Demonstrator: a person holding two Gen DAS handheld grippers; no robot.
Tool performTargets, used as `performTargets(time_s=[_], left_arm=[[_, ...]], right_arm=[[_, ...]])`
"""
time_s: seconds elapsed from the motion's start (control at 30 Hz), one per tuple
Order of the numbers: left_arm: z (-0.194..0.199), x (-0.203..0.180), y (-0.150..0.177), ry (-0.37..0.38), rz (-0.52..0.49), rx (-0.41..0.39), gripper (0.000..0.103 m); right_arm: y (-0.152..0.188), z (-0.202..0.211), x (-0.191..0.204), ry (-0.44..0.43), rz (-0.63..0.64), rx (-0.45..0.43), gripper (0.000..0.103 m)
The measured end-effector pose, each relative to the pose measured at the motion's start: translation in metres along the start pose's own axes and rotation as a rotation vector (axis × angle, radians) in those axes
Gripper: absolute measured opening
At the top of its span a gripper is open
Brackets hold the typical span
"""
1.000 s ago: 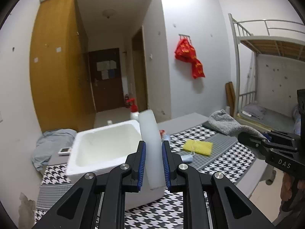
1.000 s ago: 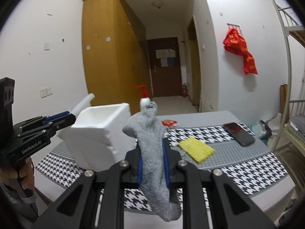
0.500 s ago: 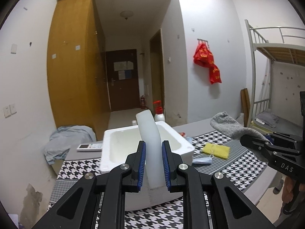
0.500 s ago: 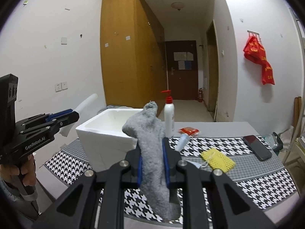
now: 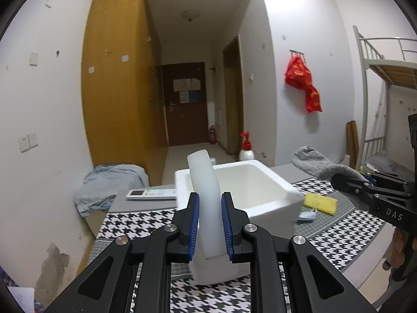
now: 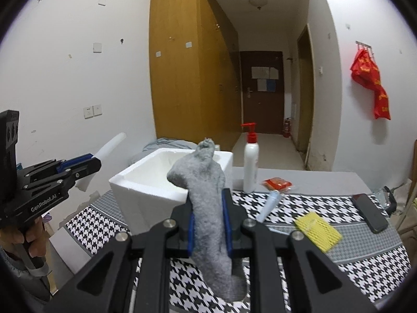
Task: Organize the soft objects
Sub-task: 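Carry the white stick with the left tool while the right tool carries the sock over the box, then open the right tool to drop the grey sock into the box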
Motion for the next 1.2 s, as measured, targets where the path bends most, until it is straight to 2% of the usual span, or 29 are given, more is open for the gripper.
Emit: performTargets(time_s=[0.5, 0.83, 1.1, 1.13, 1.2], left_arm=[[-0.010, 0.048, 0.008, -0.097, 0.041, 0.024, 0.019], [-0.014, 0.057, 0.010, -0.112, 0.057, 0.033, 0.019], [-0.014, 0.062, 0.011, -0.123, 0.068, 0.030, 0.019], [-0.014, 0.063, 0.010, -0.124, 0.070, 0.028, 0.019], [-0.014, 0.063, 0.011, -0.125, 0.074, 0.028, 0.019]], right_arm=[[-0.025, -0.053, 0.035, -0.095, 0.031, 0.035, 0.022], [-0.034, -0.075, 0.048, -0.140, 0.031, 0.056, 0.022], [-0.035, -0.091, 0.053, -0.142, 0.037, 0.084, 0.022], [-0.035, -0.094, 0.053, -0.139, 0.035, 0.091, 0.022], [-0.035, -0.100, 0.053, -0.146, 0.024, 0.105, 0.031]])
Point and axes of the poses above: each gripper's, at about its wrist camera, not at the fingertips, and z roughly against the way its jaws point, x to its left, y to its underside, the point moved 10 cm from there along -z, roughly the way its jaws point, and after that the axes turned 5 degrees about y, right-handed, at the moved point
